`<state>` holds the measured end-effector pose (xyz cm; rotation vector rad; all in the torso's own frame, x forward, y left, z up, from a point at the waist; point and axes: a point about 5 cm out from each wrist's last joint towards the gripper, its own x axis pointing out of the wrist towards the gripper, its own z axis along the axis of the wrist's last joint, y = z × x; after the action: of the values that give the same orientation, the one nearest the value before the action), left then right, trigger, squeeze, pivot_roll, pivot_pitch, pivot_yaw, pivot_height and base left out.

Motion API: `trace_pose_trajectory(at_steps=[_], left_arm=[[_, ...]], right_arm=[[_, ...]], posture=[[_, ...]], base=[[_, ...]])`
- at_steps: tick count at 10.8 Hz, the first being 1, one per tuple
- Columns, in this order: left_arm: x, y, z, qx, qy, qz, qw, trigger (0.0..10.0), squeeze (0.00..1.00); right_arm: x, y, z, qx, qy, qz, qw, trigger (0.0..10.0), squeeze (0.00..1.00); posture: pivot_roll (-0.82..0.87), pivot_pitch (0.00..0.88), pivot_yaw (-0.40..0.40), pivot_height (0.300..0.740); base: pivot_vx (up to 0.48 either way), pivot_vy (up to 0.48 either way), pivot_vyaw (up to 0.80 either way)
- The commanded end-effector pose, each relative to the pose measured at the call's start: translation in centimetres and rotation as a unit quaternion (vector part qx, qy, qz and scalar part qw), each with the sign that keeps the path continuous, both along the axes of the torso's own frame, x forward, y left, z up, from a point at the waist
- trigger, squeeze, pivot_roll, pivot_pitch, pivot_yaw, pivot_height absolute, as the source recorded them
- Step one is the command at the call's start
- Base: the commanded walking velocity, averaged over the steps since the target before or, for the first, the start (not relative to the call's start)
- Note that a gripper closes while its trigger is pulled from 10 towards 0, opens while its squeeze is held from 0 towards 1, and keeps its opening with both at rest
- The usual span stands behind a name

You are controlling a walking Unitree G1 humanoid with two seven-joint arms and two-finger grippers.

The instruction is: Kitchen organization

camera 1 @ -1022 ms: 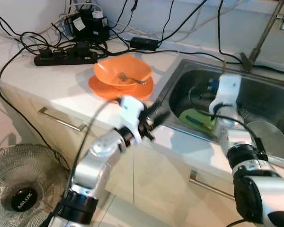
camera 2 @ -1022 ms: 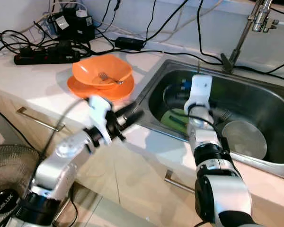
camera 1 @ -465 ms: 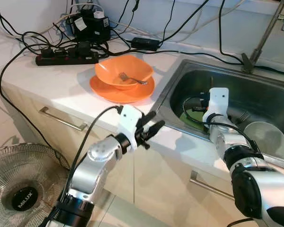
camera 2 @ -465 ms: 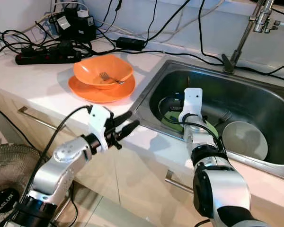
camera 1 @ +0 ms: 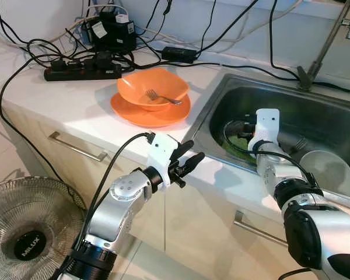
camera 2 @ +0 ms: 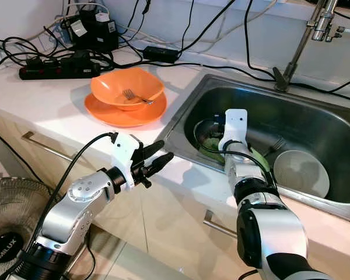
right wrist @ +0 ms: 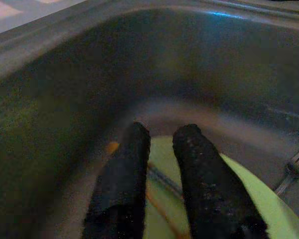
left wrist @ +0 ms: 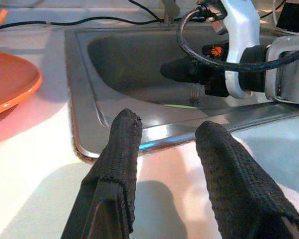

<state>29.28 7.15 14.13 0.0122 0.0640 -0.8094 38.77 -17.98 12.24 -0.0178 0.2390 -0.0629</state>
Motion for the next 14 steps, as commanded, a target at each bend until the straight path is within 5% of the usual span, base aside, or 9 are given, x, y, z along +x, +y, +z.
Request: trace_pose_trajectory(at_steps=[1,2,4,7,14], left_arm=[[-0.2,-0.2,0.1,0.001,-0.001,-0.006,1.000,10.0,0.00],[-0.2,-0.2,0.1,0.001,-0.001,-0.006,1.000,10.0,0.00],[-0.1,-0.2,0.2,-0.001,-0.005,-0.002,1.000,10.0,0.00],[0.3,0.1,0.6,-0.003,-0.025,0.021,0.999,10.0,0.00],[0.8,0.5,0.7,-0.006,-0.044,0.052,0.998,10.0,0.00]], right_arm=[[0.0,0.4,-0.1,0.003,0.007,0.005,1.000,10.0,0.60],[0.1,0.4,0.0,-0.001,0.003,0.006,1.000,10.0,0.00],[0.2,0.6,0.5,-0.009,-0.019,0.006,1.000,10.0,0.00],[0.4,1.1,3.1,-0.033,-0.132,0.020,0.991,10.0,0.00],[-4.2,2.4,3.7,-0.031,-0.267,0.099,0.958,10.0,0.00]], posture=[[0.25,0.001,-0.036,0.740],[0.25,0.006,-0.035,0.740],[0.25,0.009,-0.035,0.740],[0.23,0.012,-0.034,0.740],[0.19,0.034,-0.023,0.740]], base=[[0.000,0.000,0.00],[0.000,0.000,0.00],[0.000,0.000,0.00],[0.000,0.000,0.00],[0.000,0.000,0.00]])
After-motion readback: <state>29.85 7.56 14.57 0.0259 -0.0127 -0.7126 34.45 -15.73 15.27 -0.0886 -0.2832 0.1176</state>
